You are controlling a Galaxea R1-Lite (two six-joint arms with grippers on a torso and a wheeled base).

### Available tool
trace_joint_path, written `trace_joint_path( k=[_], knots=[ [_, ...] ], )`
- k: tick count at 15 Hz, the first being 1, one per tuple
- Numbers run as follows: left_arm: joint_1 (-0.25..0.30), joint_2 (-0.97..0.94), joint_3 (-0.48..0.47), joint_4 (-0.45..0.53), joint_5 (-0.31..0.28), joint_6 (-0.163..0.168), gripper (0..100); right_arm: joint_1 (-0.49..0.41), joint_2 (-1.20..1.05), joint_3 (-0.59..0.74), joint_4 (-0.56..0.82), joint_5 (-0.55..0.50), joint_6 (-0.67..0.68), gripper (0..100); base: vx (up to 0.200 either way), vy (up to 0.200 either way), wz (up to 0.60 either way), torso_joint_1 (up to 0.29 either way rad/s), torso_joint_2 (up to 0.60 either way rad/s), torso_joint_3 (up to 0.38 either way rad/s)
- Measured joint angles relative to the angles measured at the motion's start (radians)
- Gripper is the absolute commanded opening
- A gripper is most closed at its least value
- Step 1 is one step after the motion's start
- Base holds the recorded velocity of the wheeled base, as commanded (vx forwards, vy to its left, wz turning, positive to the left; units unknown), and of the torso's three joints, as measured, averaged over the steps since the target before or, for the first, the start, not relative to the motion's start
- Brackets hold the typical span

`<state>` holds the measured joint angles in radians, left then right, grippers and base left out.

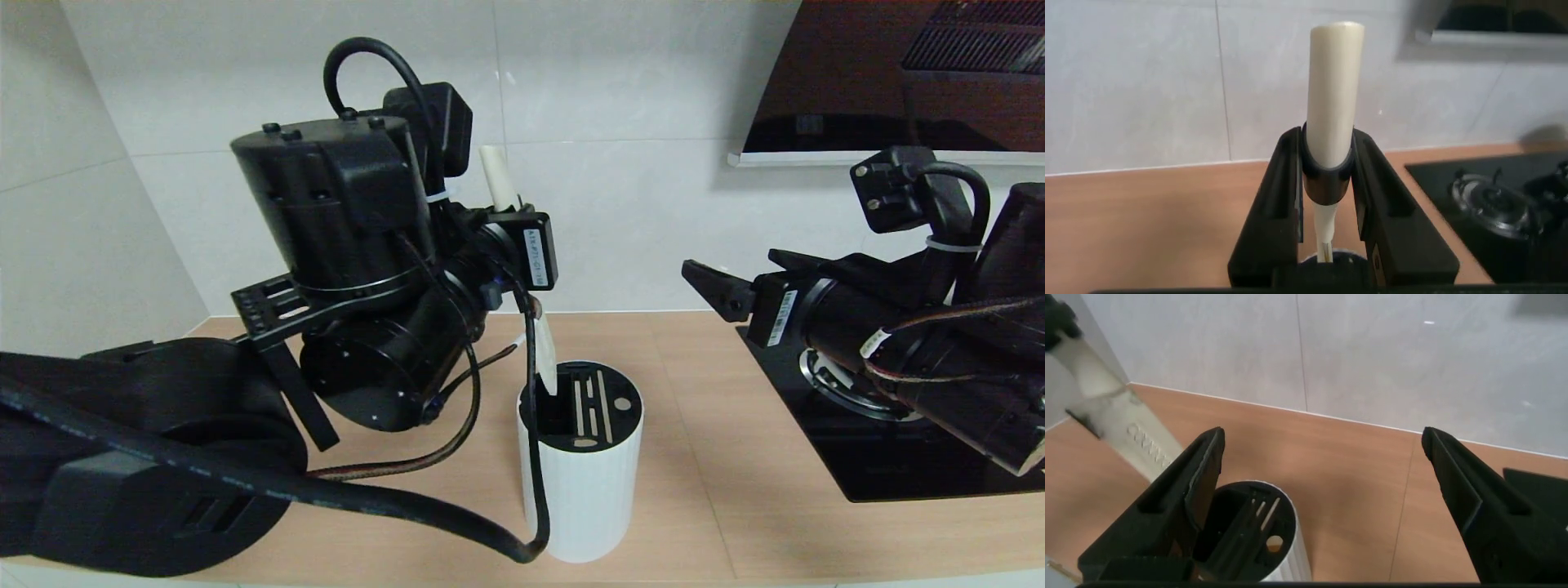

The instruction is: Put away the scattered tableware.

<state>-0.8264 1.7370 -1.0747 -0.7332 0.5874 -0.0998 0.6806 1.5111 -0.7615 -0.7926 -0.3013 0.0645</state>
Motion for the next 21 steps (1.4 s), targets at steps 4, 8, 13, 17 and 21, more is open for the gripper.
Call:
trace_joint_path(
  k=[4,8,13,17,21],
  knots=[
    [-0.019,0.031,0.015,0.0,0.001,-0.003,0,0.0,0.009,0.003,0.0,-0.001,0.0,100,0.0,0.0,0.0,0.0,0.0,0.0],
    [-0.022,0.061,0.017,0.0,0.004,-0.007,0,0.0,0.01,0.005,0.0,-0.001,0.0,100,0.0,0.0,0.0,0.0,0.0,0.0],
    [-0.03,0.098,0.018,0.003,0.028,-0.012,0,0.0,0.012,0.005,0.0,-0.001,0.0,100,0.0,0.0,0.0,0.0,0.0,0.0],
    [-0.031,0.141,0.018,0.005,0.073,-0.013,0,0.0,0.017,0.005,0.0,-0.001,0.0,100,0.0,0.0,0.0,0.0,0.0,0.0],
    [-0.031,0.183,0.017,0.005,0.078,-0.032,0,0.0,0.02,0.006,0.0,0.0,0.0,100,0.0,0.0,0.0,0.0,0.0,0.0]
  ],
)
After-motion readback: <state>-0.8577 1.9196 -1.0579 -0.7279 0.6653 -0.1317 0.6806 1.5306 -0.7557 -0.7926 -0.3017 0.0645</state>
